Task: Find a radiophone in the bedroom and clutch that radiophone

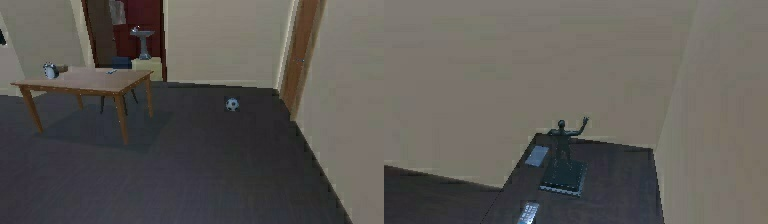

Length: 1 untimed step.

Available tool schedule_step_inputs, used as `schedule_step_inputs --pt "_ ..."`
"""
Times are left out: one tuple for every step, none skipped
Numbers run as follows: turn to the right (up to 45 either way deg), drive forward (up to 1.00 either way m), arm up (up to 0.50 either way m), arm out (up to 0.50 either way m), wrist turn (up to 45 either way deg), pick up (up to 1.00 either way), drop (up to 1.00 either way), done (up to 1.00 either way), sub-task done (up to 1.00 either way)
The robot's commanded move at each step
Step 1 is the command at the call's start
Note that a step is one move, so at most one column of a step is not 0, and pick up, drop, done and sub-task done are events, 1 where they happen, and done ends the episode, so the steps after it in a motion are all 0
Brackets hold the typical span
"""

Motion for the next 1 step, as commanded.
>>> schedule_step_inputs --pt "0.0 0.0 0.26 0.0 0.0 0.0 0.0 0.0 0.0"
